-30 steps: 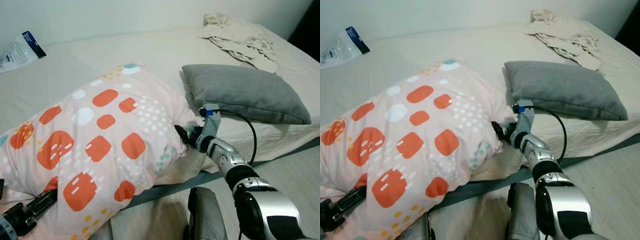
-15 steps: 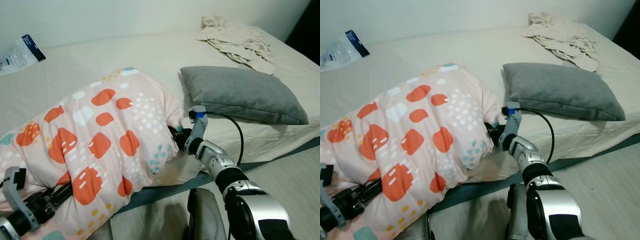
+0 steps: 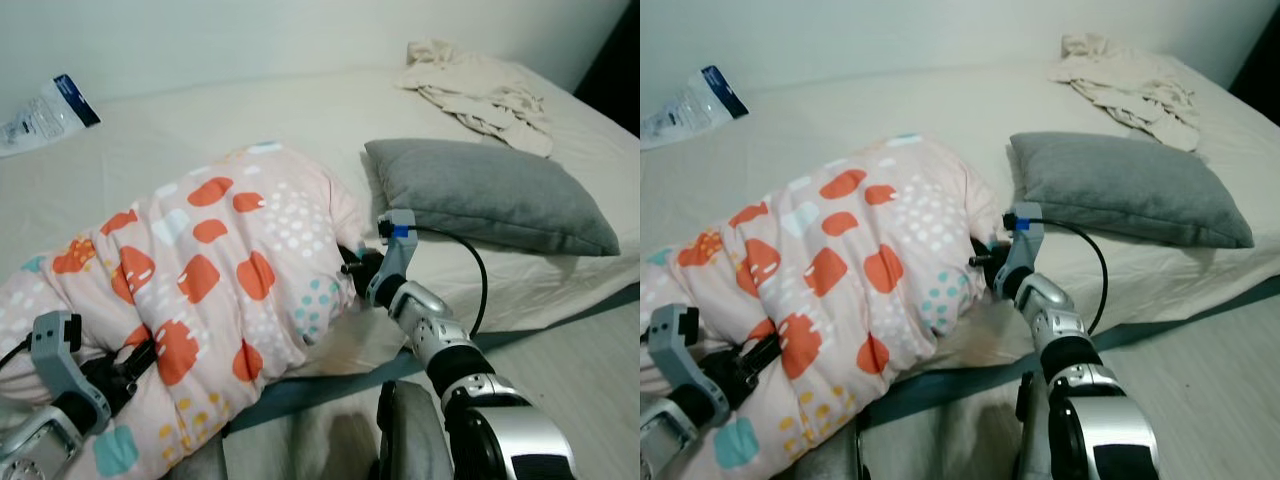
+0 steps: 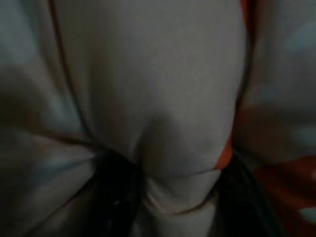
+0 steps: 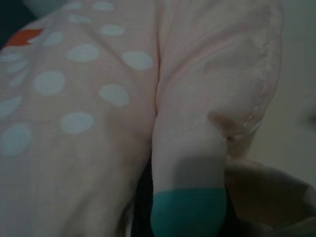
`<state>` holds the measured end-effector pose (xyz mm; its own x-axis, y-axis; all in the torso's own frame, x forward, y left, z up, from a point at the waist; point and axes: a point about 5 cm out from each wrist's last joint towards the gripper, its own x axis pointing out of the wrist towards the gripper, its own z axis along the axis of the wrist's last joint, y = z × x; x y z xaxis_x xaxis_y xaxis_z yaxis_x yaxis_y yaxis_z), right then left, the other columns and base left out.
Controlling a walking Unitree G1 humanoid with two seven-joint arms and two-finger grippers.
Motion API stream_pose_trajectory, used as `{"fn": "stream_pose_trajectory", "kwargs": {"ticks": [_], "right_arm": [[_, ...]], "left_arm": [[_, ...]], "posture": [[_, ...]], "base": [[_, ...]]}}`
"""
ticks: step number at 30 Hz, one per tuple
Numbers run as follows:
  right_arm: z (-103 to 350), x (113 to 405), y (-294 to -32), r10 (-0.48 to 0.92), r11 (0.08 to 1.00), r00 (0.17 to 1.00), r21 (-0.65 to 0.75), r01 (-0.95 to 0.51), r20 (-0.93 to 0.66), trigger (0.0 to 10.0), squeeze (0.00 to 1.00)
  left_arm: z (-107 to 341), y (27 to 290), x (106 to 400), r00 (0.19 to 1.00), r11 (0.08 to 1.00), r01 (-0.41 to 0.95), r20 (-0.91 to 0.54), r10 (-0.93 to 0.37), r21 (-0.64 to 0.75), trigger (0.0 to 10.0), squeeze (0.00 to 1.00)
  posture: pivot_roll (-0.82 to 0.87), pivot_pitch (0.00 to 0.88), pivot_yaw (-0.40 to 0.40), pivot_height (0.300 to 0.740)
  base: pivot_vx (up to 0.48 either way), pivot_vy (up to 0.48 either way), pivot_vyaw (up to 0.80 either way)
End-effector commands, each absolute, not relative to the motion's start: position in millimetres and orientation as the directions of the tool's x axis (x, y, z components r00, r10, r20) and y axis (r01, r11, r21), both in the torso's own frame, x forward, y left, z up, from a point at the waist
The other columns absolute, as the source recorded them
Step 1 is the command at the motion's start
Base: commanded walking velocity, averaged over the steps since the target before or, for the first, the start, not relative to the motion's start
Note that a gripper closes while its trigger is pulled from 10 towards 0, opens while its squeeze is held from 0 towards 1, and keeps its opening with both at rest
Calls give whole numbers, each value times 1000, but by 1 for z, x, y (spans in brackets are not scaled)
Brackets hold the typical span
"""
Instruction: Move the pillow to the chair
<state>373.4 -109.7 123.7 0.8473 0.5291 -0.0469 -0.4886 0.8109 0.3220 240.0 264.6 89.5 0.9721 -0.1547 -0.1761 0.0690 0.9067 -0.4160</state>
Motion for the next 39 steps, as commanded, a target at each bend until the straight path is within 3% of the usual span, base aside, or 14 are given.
{"fn": "stream_pose_trajectory", "kwargs": {"ticks": [1,4,7,9,11,17,18,25,29,34,35,36,37,39], "right_arm": [[116,368,-99,556,789,829,350,-505,-58,0,0],[119,369,-102,546,791,837,352,-500,-41,0,0],[122,370,-106,539,794,842,352,-495,-32,0,0],[122,370,-106,538,795,842,352,-494,-32,0,0],[120,370,-115,508,809,861,363,-462,-36,0,0],[123,371,-122,489,816,872,365,-448,-23,0,0],[132,374,-125,479,814,878,370,-448,9,0,0],[178,387,-123,468,781,867,379,-497,173,0,0],[206,391,-118,480,765,837,340,-547,264,0,0],[249,385,-105,510,727,744,246,-641,431,0,0],[255,381,-100,535,725,715,190,-662,450,0,0],[255,381,-100,535,725,715,190,-662,450,0,0],[259,373,-92,570,734,686,94,-672,453,0,0],[257,372,-89,576,740,684,71,-669,449,0,0]], "left_arm": [[86,245,249,961,893,119,-176,-214,-433,0,0],[93,245,257,976,887,99,-130,-175,-450,0,0],[112,257,263,994,791,94,17,-105,-605,0,0],[116,260,263,995,775,96,45,-86,-625,0,0],[135,291,257,981,694,131,193,11,-708,0,0],[158,303,251,949,678,258,314,-43,-688,0,0],[177,296,253,916,663,352,388,-100,-660,0,0],[204,250,271,861,653,486,445,-244,-581,0,0],[212,232,283,858,682,490,440,-265,-544,0,0],[217,212,303,891,799,414,375,-257,-437,0,0],[219,205,309,905,828,379,351,-239,-413,8235,24],[219,205,309,905,828,379,351,-239,-413,8235,24],[225,196,322,936,887,266,320,-145,-376,10000,27],[225,197,328,951,893,182,303,-55,-411,10000,27]], "posture": [[98,165,-48,542],[95,163,-44,542],[92,163,-39,542],[93,163,-39,542],[97,165,-35,542],[104,169,-37,542],[110,169,-38,542],[103,157,-38,542],[100,153,-39,542],[94,142,-41,542],[87,133,-38,542],[87,133,-38,542],[77,123,-32,542],[68,117,-23,542]], "base": [[0,0,0],[0,0,0],[0,0,0],[0,0,0],[0,0,0],[0,0,0],[0,0,0],[0,0,0],[0,0,0],[0,0,0],[0,0,0],[0,0,0],[0,0,0],[0,0,0]]}}
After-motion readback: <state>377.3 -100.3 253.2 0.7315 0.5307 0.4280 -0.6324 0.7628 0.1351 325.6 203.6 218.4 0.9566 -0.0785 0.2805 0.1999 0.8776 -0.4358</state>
